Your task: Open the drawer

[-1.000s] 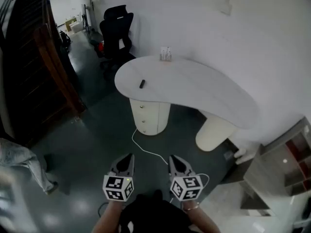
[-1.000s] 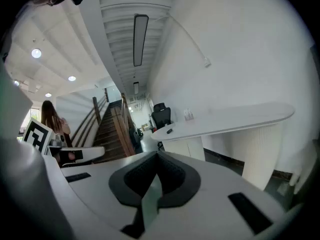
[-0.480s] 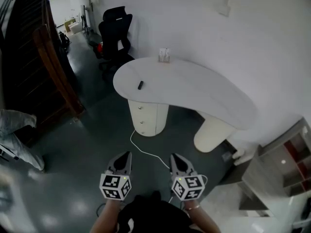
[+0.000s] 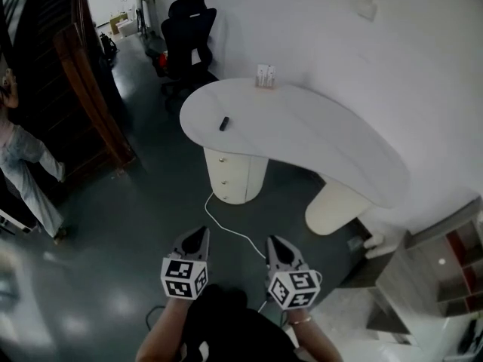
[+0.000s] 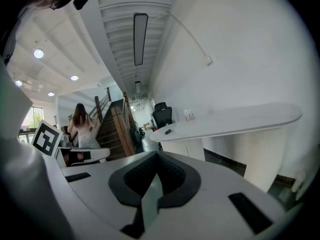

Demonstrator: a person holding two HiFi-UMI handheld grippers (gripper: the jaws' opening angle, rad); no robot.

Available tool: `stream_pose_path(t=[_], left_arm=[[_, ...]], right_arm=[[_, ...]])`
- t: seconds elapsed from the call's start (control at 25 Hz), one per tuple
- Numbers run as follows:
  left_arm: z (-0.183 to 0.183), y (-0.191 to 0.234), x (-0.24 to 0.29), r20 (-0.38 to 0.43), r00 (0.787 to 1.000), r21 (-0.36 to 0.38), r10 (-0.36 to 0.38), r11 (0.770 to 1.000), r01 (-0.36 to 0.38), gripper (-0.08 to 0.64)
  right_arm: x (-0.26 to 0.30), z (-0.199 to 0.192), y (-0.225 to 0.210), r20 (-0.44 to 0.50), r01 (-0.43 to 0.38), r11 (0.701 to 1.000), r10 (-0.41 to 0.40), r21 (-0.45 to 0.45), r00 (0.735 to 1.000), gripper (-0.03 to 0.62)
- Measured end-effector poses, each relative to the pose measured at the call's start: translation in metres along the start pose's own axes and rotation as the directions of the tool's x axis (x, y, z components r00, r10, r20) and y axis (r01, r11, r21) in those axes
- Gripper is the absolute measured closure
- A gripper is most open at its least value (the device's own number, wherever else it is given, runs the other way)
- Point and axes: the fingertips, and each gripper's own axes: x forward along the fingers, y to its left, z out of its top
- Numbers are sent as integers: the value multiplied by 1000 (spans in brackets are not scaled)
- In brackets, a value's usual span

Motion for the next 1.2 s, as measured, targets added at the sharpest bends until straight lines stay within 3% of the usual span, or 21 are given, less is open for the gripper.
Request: stream_pose_path(t=[0.32,0.84,1.2], left_arm=[[-19,19,45,-76,997,-23,-7,1000,5,554],[-30,105,168,-171,984,-88,-47,996,32,549],[-58,151,240,-241,969,-128,-48,992,17,471]], right_arm=[[42,-10,-8,-61,1,1000,-1,9,998,589],[168,2,-16,-183,25,999,-31,-33,983,589],[239,-13,-22,-288,-19,996,-6,-82,958,589]])
